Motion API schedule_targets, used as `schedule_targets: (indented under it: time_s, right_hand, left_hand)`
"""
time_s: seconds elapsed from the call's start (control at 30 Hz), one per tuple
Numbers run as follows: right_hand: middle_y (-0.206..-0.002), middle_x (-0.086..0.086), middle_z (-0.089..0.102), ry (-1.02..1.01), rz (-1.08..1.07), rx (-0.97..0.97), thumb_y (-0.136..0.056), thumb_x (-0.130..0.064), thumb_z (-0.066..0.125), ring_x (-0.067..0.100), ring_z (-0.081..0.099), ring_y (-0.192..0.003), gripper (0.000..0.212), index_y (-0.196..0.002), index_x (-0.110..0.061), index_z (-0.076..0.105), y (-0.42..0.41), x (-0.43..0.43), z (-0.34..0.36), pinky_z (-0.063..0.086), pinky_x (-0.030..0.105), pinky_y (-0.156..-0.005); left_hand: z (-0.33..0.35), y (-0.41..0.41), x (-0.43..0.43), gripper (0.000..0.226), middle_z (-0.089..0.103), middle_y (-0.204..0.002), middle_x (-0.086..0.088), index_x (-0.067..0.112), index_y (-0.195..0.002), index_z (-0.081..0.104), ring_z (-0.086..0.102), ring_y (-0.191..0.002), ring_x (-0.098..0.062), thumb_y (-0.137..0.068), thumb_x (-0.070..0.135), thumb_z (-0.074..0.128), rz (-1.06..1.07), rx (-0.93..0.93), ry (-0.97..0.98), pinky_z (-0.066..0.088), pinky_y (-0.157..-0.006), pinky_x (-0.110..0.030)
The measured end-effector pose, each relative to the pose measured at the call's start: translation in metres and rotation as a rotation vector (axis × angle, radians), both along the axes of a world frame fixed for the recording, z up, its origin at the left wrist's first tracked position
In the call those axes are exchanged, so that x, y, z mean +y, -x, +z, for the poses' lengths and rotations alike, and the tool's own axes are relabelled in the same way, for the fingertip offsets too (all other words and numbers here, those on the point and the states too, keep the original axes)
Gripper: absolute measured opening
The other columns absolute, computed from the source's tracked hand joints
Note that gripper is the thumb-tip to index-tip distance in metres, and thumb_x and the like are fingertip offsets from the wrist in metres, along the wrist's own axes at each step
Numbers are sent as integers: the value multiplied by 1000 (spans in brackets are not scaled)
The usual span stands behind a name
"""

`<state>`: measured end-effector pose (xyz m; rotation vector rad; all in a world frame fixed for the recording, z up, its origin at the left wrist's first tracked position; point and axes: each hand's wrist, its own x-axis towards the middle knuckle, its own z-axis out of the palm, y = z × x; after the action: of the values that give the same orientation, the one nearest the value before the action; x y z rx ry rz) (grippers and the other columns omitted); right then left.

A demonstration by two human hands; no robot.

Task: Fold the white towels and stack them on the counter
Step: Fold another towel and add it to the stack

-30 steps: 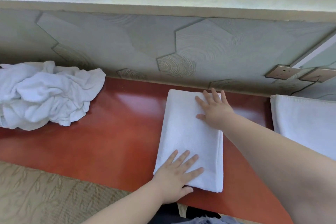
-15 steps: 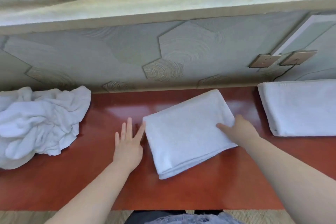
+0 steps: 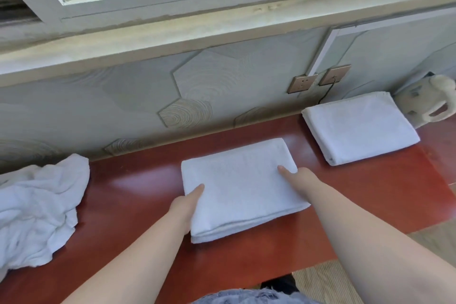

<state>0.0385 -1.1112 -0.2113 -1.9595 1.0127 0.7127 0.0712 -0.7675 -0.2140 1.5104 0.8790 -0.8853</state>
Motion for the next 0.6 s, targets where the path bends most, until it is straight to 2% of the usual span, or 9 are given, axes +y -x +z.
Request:
schedule_targets:
  time_s: [0.1,0.17,0.27,0.33,0.43,0.53,0.6]
  right_hand:
    - [-119,-1,66,-77,-17,-33,-82,-73,65,23,61,-108,78,-131,-12,61,10,6,6,45,37,-94]
    - [-113,-3,69,-93,-12,-82,-79,-70,69,20,64,-103,69,-123,-17,66,15,8,15,49,38,-96]
    - [-111,-8,71,-77,9,-192,-75,-69,69,15,66,-101,59,-117,-28,67,17,2,35,52,41,-98]
    - [-107,-13,69,-38,13,-249,-75,-70,68,10,65,-98,54,-114,-33,65,16,-8,54,52,34,-88]
    - [-99,-19,66,55,30,-316,-80,-69,66,3,61,-90,41,-106,-38,60,10,-41,80,42,22,-68]
    - [-98,-16,68,131,18,-361,-83,-67,65,7,63,-89,38,-104,-36,61,6,-91,97,42,24,-65]
    - [-98,-12,69,157,12,-385,-85,-65,66,9,63,-89,36,-102,-34,62,4,-129,100,43,26,-66]
  left_hand:
    - [6,0,9,50,78,-103,-15,2,-121,66,77,-93,-33,-86,34,82,-6,-11,129,61,-82,-45]
    - [11,-1,13,50,77,-108,-18,-1,-122,67,76,-96,-36,-87,32,81,21,15,236,62,-75,-43]
    - [19,-1,12,54,74,-116,-21,0,-122,69,74,-104,-38,-87,39,78,47,73,355,60,-83,-44]
    - [24,0,2,52,73,-120,-21,2,-126,67,72,-108,-38,-90,39,74,53,77,421,58,-89,-47]
    - [33,0,-29,47,72,-123,-20,6,-133,61,71,-111,-38,-91,24,74,62,-23,511,62,-82,-50]
    - [50,-8,-74,50,74,-121,-15,12,-131,60,73,-108,-34,-84,13,77,7,-148,540,63,-75,-44]
    - [59,-15,-110,43,75,-119,-9,19,-130,59,73,-108,-30,-91,11,73,-58,-218,520,62,-81,-44]
